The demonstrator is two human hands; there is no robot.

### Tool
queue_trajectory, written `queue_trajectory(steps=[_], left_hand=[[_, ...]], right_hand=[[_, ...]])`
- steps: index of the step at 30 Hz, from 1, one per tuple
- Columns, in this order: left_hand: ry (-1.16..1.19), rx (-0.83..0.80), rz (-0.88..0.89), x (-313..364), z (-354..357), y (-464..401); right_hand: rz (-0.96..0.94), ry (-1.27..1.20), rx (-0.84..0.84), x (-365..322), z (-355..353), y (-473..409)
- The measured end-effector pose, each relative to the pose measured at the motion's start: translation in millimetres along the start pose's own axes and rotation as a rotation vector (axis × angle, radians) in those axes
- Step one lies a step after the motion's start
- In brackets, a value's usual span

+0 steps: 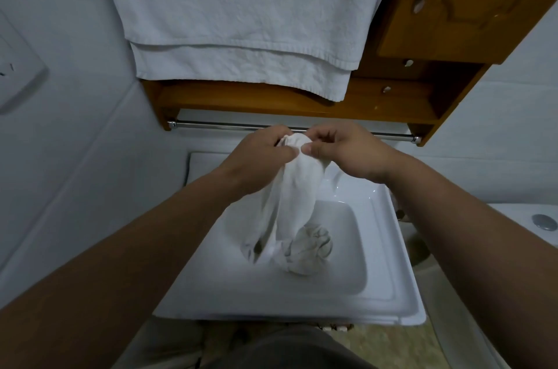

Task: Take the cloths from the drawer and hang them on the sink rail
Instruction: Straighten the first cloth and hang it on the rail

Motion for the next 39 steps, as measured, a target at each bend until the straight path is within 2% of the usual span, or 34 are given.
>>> queue_trajectory(steps=[5, 8, 12, 14, 17, 23, 27, 30, 33, 36, 39], left_hand=[[-0.262, 0.129, 0.079, 4.7, -9.2, -3.9], [-0.36, 0.068, 0.102, 7.5, -7.3, -6.8], [-0.264, -0.033, 0.089, 7.9, -9.8, -6.7], [-0.166, -0.021, 0.088, 8.5, -17.5, -7.9], [-0.134, 0.029, 0.134, 13.4, -31.4, -11.3], [-0.383, 0.064, 0.194, 14.5, -39.3, -18.8], [-0.532, 0.05, 0.238, 12.6, -32.8, -20.0], [-0.651, 0.151, 0.267, 15.4, -36.8, -24.4], [-0.784, 0.186, 0.276, 21.8, -38.0, -28.1], [-0.805, 0.143, 0.274, 28.2, -35.5, -28.9], [-0.75, 0.146, 0.159, 25.8, -39.3, -34.1]], right_hand=[[-0.04, 0.289, 0.013, -7.3, 11.9, -2.4], [-0.042, 0.273, -0.01, -7.1, 12.2, 0.2], [-0.043, 0.212, -0.024, -6.3, 8.7, 2.8], [-0.029, 0.153, -0.041, -5.2, 5.6, 2.4], [0.033, 0.179, -0.173, 4.1, 8.8, 3.9], [0.083, 0.125, -0.027, 17.8, -23.8, 2.2], [0.103, 0.274, 0.037, 19.4, -37.2, 0.8], [0.051, 0.461, 0.142, 6.1, -42.0, -2.1], [0.024, 0.454, 0.204, -3.3, -45.8, -3.9], [0.057, 0.438, 0.178, 0.8, -49.6, -1.2], [0.112, 0.518, 0.056, 7.6, -41.7, 0.7]])
Point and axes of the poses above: each hand's wrist, its own y-axis away from the middle knuckle, its own z-axis out of the palm, x = y × z, the point moved 8 cm from there along -y, towards the middle knuckle, and after that the axes turned 5 degrees about -x, right-handed, at the moved point
